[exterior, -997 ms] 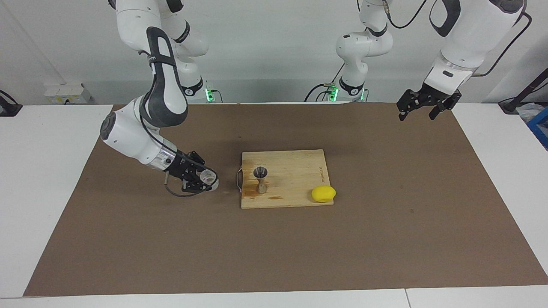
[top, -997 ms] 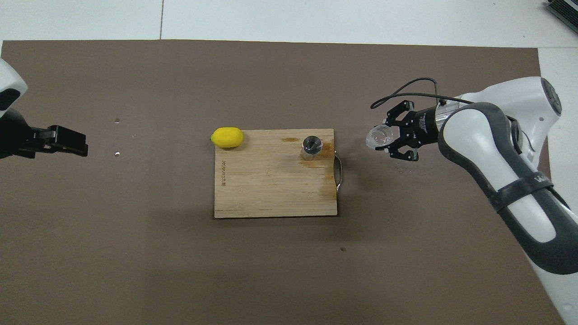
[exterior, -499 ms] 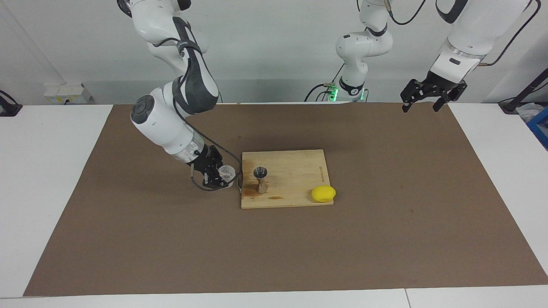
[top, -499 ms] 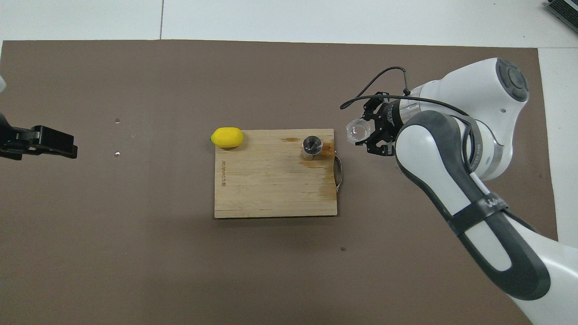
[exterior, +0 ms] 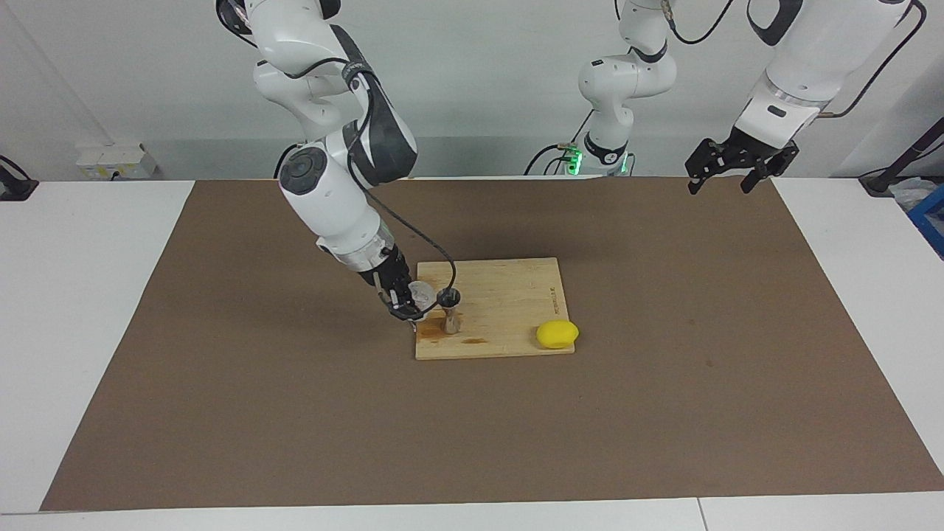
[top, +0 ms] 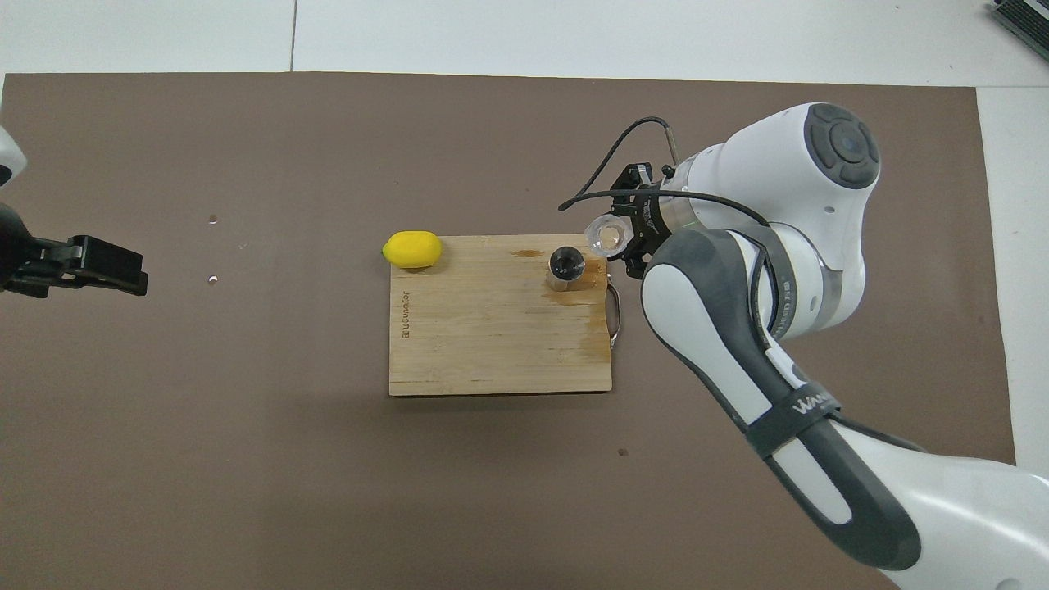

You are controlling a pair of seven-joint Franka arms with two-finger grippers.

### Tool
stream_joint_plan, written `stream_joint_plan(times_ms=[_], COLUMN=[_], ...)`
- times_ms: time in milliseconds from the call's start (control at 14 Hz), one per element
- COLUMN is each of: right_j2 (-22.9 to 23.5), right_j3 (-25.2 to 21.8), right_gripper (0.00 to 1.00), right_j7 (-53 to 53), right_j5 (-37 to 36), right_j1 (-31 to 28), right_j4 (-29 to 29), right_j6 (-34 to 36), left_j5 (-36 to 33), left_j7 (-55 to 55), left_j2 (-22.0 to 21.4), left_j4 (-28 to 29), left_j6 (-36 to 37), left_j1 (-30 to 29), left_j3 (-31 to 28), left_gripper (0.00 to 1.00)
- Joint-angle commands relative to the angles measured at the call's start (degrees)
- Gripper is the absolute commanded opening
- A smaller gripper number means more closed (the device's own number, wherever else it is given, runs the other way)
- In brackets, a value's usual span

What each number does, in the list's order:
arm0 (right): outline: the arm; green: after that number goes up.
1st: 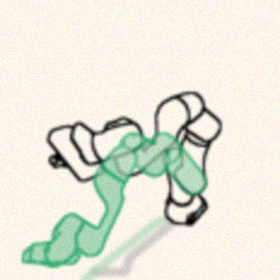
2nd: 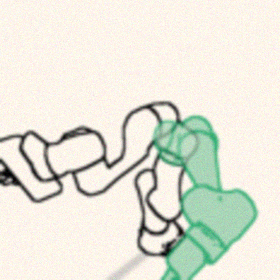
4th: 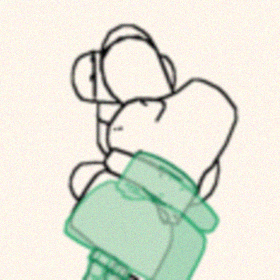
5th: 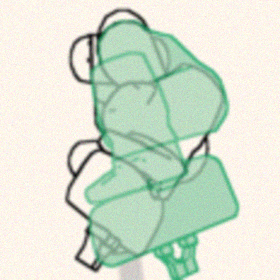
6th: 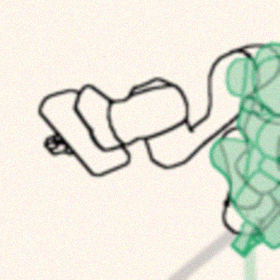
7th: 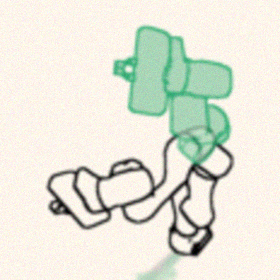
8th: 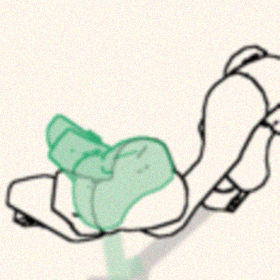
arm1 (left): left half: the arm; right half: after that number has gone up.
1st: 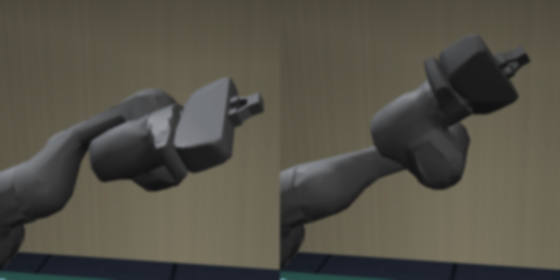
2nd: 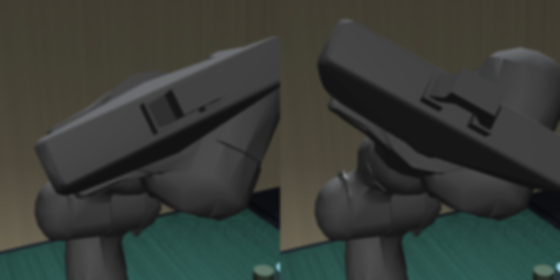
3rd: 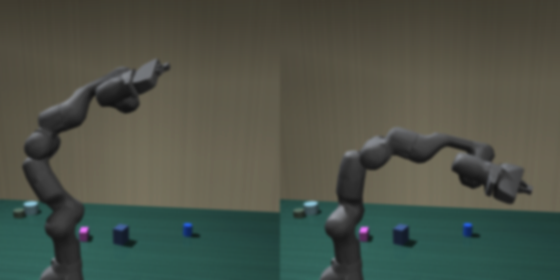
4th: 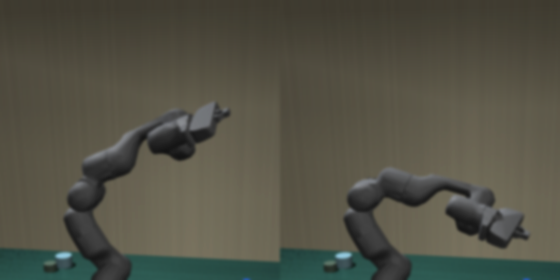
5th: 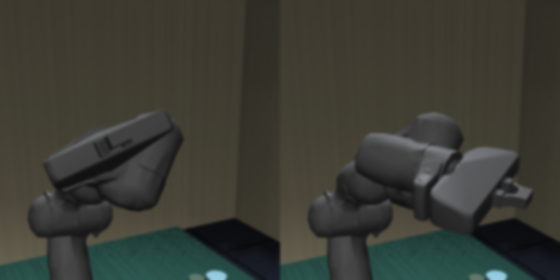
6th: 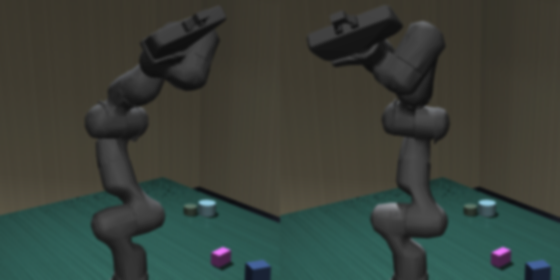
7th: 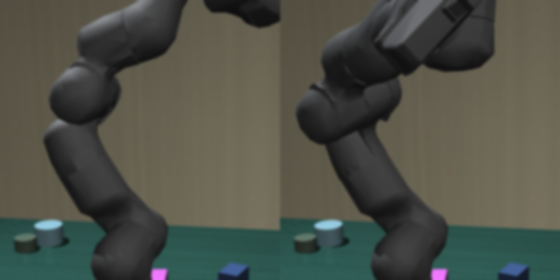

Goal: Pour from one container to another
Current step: 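Tilt the glass cup over the metal cup with the right gripper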

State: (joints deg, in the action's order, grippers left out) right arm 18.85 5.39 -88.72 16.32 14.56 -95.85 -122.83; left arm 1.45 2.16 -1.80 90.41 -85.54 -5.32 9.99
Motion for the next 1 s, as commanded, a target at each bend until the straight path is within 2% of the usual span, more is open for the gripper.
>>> stream_joint_plan(times_ms=[0, 142, 926], right_j2=[1.1, 1.1, 1.0], right_j3=[0.1, 0.1, 0.4], right_gripper=[0.0, 0.0, 0.0], right_j7=[-0.3, -0.1, 2.4], right_j5=[-5.2, -9.5, -23.7], right_j1=[1.6, 2.4, 6.6], right_j4=[1.6, 1.6, 1.6], right_j6=[-0.7, 0.0, 0.7], left_j5=[0.7, 0.7, 0.7], left_j7=[-0.5, -0.5, -0.5], left_j2=[-1.4, -1.4, -1.4], left_j4=[1.3, 1.3, 1.3], left_j6=[0.4, 0.4, 0.4], left_j1=[-0.8, -0.8, -0.8], left_j3=[0.4, 0.4, 0.4], left_gripper=[1.0, 1.0, 1.0])
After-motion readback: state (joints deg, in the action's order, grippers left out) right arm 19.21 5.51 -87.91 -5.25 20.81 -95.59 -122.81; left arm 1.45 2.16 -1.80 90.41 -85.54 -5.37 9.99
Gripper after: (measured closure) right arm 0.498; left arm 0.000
